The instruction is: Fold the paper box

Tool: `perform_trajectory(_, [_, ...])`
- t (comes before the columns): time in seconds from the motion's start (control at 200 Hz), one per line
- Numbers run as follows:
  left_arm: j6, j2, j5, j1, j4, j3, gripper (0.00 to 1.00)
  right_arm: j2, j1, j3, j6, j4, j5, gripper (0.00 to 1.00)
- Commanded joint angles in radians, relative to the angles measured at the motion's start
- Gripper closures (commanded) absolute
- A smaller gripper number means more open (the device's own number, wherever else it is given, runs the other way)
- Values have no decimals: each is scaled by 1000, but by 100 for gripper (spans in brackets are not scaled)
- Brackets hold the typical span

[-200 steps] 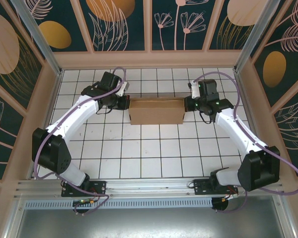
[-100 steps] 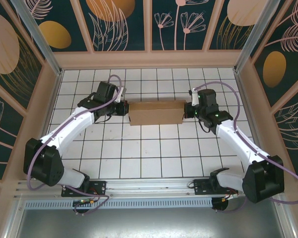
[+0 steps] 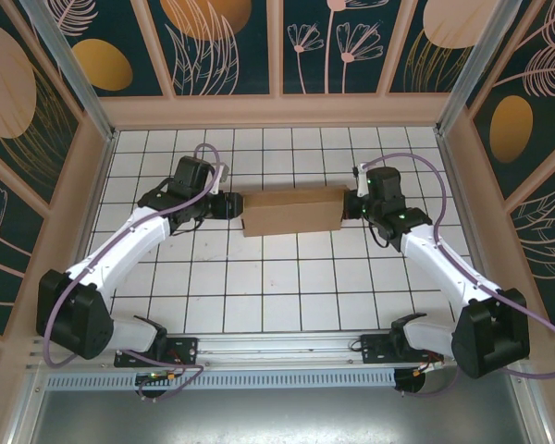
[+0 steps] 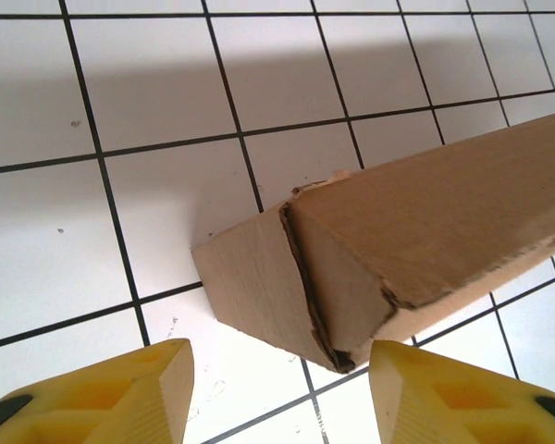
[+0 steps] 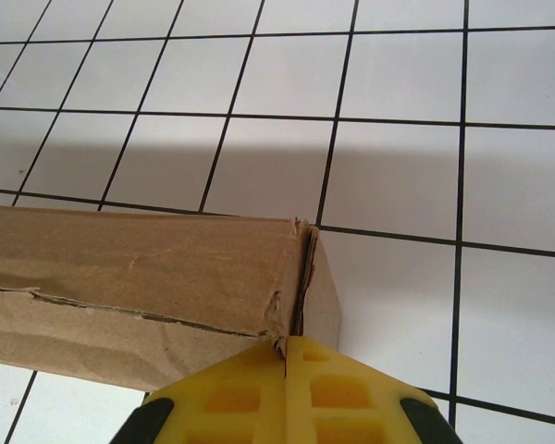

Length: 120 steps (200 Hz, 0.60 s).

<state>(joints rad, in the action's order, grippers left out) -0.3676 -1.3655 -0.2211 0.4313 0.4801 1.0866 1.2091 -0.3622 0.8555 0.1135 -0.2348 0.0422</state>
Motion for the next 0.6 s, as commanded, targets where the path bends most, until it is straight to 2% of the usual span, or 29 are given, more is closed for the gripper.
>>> perform_trajectory(0.0, [36, 49, -15, 3, 33, 27, 47, 29, -12, 0, 9, -74, -36, 100])
perform_trajectory(0.155, [45, 78, -70, 3, 45, 28, 49, 33, -20, 7, 18, -72, -49, 100])
perform_trajectory(0.26, [10, 108, -137, 3, -22, 29, 52, 38, -26, 8, 19, -72, -51, 100])
perform_trajectory(0.345, [-10, 93, -67, 3, -46, 54, 52, 42, -30, 6, 21, -72, -53, 100])
perform_trajectory(0.445, [-27, 30, 28, 2, -38, 104, 47, 46, -34, 7, 25, -75, -53, 100])
perform_trajectory(0.596, [-58, -26, 84, 3, -95, 110, 46, 47, -35, 7, 28, -78, -52, 100])
